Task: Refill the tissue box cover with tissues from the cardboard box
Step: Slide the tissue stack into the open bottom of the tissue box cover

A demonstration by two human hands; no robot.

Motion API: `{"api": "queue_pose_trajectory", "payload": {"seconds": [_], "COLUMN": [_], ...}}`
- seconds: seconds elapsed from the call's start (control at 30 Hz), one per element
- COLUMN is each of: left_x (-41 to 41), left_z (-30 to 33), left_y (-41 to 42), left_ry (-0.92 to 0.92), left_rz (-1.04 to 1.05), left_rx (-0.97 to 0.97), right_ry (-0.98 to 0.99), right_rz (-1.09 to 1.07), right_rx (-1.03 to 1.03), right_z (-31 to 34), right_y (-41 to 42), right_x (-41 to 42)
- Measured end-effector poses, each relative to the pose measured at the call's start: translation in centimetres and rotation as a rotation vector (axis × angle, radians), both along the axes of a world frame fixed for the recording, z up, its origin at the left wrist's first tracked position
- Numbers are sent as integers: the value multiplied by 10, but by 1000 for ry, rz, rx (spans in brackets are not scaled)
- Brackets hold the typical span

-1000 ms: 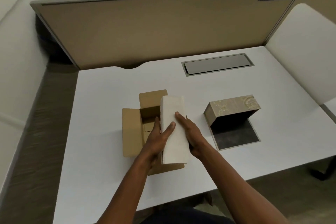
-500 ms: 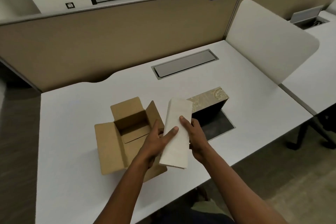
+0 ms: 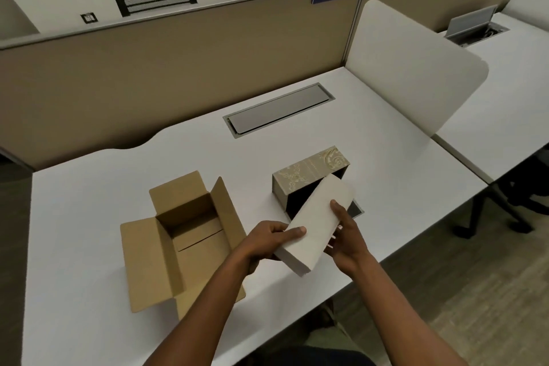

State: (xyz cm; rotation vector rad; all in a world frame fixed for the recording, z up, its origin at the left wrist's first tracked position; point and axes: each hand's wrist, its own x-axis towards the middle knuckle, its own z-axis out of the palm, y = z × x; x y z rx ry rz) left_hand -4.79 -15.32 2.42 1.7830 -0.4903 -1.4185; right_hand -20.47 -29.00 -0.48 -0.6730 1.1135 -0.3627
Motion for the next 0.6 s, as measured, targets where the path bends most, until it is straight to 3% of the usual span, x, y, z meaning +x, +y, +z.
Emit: {"api": "queue_pose_trajectory", "payload": {"seconds": [0.13,0.4,0.6], "left_x": [1,-22,-33], "left_z": [-13,-53,-75], "left_y": [-36,-84,-99], "left_ry": [79,416,561], "left_rz": [52,548,751], "left_rx": [66,44,46], "right_ry": [2,2,-35], "right_rz": [-16,-150,-143], "right_rx": [99,166,225], "right_z": [-22,-53,-73], "right_y": [-36,-89,-111], "right_x": [-17,-14,-4]}}
